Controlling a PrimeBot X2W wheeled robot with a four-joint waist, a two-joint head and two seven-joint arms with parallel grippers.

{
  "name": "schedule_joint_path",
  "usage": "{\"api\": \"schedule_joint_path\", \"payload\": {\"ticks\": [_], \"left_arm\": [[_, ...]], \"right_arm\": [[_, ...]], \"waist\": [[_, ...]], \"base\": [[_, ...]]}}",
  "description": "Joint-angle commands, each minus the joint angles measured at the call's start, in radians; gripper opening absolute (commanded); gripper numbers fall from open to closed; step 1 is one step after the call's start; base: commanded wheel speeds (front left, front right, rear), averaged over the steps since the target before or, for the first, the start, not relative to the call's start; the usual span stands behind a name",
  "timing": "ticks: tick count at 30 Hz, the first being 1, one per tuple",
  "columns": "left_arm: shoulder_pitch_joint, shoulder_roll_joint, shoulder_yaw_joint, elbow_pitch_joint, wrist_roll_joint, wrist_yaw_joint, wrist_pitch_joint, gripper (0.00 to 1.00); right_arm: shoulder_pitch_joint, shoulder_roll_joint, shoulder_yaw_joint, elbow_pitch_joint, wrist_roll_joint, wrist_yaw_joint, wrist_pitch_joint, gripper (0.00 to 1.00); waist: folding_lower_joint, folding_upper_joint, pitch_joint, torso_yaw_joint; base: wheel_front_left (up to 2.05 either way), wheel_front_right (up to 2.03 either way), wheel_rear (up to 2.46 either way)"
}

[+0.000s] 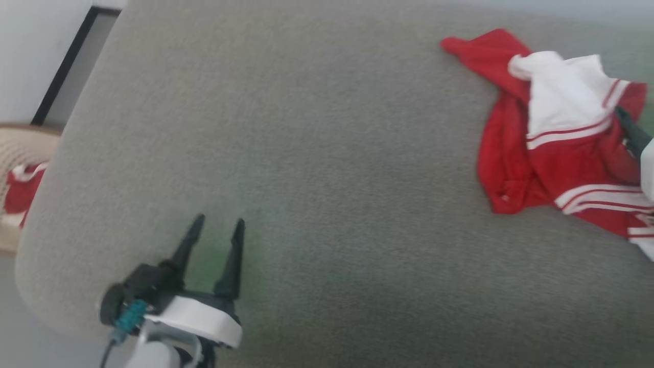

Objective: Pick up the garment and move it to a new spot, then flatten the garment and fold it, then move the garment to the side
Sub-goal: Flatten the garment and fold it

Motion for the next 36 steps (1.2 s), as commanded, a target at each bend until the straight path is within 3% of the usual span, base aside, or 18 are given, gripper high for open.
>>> {"api": "schedule_joint_path", "payload": {"ticks": [1,7,13,17,20,26,36], "left_arm": [[-0.021,0.016,-0.004,-0.007,0.015,-0.002,-0.005,1.00],[-0.137,0.162,-0.104,-0.025,0.001,-0.002,-0.005,1.00],[-0.376,0.346,-0.388,0.044,-0.118,-0.002,0.046,1.00],[-0.568,0.433,-0.579,0.068,-0.285,-0.002,0.147,1.00],[-0.708,0.469,-0.706,0.094,-0.441,-0.002,0.259,1.00],[-0.936,0.483,-0.825,0.227,-0.756,-0.002,0.533,1.00],[-1.147,0.471,-0.889,0.454,-0.996,-0.002,0.886,1.00]], "right_arm": [[0.015,0.005,-0.011,0.001,0.007,-0.002,-0.019,1.00],[0.098,0.048,-0.127,-0.094,0.054,-0.002,-0.171,1.00],[0.276,0.111,-0.306,-0.281,0.047,-0.002,-0.209,1.00],[0.421,0.195,-0.449,-0.432,0.003,-0.002,-0.210,1.00],[0.517,0.268,-0.525,-0.529,-0.045,-0.002,-0.211,1.00],[0.609,0.385,-0.569,-0.663,-0.114,-0.002,-0.199,1.00],[0.656,0.472,-0.573,-0.716,-0.160,-0.002,-0.191,1.00]], "waist": [[0.0000,0.0000,-0.029,-0.031],[0.0000,0.0000,-0.082,-0.121],[0.0000,0.0000,-0.093,-0.236],[0.0000,0.0000,-0.077,-0.324],[0.0000,0.0000,-0.061,-0.392],[0.0000,0.0000,-0.014,-0.532],[0.0000,0.0000,0.048,-0.675]], "base": [[0.00,0.00,0.00],[0.00,0.00,0.00],[0.00,0.00,0.00],[0.00,0.00,0.00],[0.00,0.00,0.00],[0.00,0.00,0.00],[0.00,0.00,0.00]]}}
